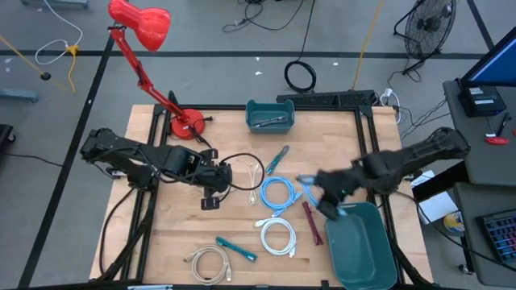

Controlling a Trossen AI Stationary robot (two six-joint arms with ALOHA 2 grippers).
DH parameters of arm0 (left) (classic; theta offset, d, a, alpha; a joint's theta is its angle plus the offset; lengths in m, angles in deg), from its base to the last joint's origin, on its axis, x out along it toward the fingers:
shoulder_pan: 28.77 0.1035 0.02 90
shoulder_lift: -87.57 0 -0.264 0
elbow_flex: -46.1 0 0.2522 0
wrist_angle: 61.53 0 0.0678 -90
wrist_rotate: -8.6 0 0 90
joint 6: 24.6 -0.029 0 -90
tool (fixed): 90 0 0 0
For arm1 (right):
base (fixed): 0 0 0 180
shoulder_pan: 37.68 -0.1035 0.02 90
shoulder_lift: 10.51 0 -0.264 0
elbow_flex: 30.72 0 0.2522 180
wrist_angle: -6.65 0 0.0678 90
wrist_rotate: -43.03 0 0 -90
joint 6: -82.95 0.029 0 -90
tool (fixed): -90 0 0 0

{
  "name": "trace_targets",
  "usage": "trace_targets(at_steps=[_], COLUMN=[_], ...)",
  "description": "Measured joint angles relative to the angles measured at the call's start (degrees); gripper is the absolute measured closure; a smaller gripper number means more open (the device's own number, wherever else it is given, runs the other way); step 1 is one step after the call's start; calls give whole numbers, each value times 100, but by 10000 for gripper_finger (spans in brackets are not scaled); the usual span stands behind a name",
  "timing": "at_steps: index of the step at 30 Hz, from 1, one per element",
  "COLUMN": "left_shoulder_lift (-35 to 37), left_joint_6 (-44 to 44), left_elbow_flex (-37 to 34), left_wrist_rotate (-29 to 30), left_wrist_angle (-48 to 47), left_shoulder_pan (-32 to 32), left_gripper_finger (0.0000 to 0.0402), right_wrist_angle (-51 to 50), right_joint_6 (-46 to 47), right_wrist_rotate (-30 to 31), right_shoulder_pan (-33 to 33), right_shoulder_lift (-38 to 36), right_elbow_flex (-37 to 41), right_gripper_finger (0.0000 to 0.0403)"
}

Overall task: Pick & Place USB Port
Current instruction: Put the top blue HDMI cable into the bottom blue bin

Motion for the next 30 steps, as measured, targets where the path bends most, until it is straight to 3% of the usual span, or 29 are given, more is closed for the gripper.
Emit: trace_targets(at_steps=[8, 12, 16, 22, 30], left_shoulder_lift=[0, 0, 0, 0, 0], left_joint_6=[-1, -26, -70, -73, -114], left_elbow_flex=[0, 0, 0, 0, 0], left_wrist_rotate=[-2, -3, -5, 26, 3], left_wrist_angle=[0, 0, 3, 11, 8], left_shoulder_pan=[22, 22, 33, 44, 42], left_gripper_finger=[383, 383, 383, 383, 383], right_wrist_angle=[212, 538, 403, -11, 151], right_joint_6=[2254, 3329, 4483, 5841, 5810], right_wrist_rotate=[314, 341, 750, 1203, 880], right_shoulder_pan=[-1830, -2561, -3138, -3262, -3074], right_shoulder_lift=[-27, 100, 250, 575, 1131], right_elbow_flex=[1, -1, -1, -1, -1], right_gripper_finger=[361, 361, 361, 361, 361])
